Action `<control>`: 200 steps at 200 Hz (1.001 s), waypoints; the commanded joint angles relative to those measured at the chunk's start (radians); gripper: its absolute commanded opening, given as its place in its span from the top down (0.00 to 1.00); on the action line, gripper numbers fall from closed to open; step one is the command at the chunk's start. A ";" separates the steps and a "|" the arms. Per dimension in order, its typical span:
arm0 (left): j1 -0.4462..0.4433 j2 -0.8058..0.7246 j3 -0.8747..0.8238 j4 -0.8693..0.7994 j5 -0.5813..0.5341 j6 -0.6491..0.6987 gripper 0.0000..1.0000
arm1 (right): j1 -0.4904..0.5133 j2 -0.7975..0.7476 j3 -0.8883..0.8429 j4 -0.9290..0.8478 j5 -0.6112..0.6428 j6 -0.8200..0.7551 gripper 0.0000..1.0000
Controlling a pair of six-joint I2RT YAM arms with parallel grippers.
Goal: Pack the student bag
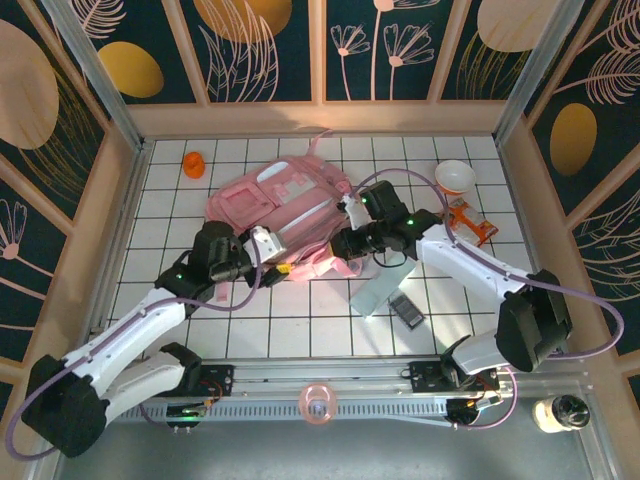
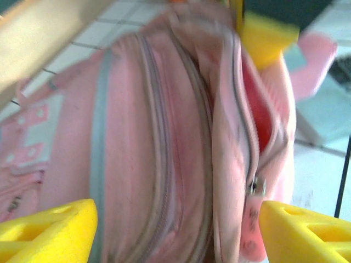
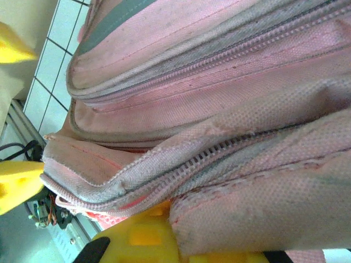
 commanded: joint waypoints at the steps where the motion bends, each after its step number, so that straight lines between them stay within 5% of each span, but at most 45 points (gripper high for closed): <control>1: 0.002 0.038 -0.019 -0.002 -0.020 0.118 0.23 | -0.014 -0.061 0.068 -0.002 -0.101 -0.103 1.00; 24: 0.002 0.074 -0.023 0.039 -0.074 0.133 0.31 | -0.032 -0.063 0.074 -0.017 -0.120 -0.127 1.00; 81: 0.002 0.016 -0.014 0.049 -0.018 0.116 1.00 | -0.121 -0.059 0.039 -0.021 -0.064 -0.128 1.00; 98: 0.002 -0.012 -0.004 0.054 0.003 0.081 1.00 | -0.133 -0.062 0.027 -0.023 0.076 -0.089 0.89; 111: 0.002 -0.015 0.008 0.059 0.030 0.046 1.00 | -0.122 -0.070 0.034 -0.046 0.209 -0.045 0.68; 130: 0.003 0.007 0.017 0.090 0.089 -0.029 1.00 | -0.069 -0.113 0.059 -0.074 0.349 0.018 0.57; 162: 0.003 0.068 0.019 0.143 0.186 -0.170 1.00 | 0.088 -0.193 0.139 -0.185 0.598 0.222 0.55; 200: 0.002 0.121 0.017 0.174 0.291 -0.239 1.00 | 0.275 -0.265 0.036 0.031 0.534 0.574 0.59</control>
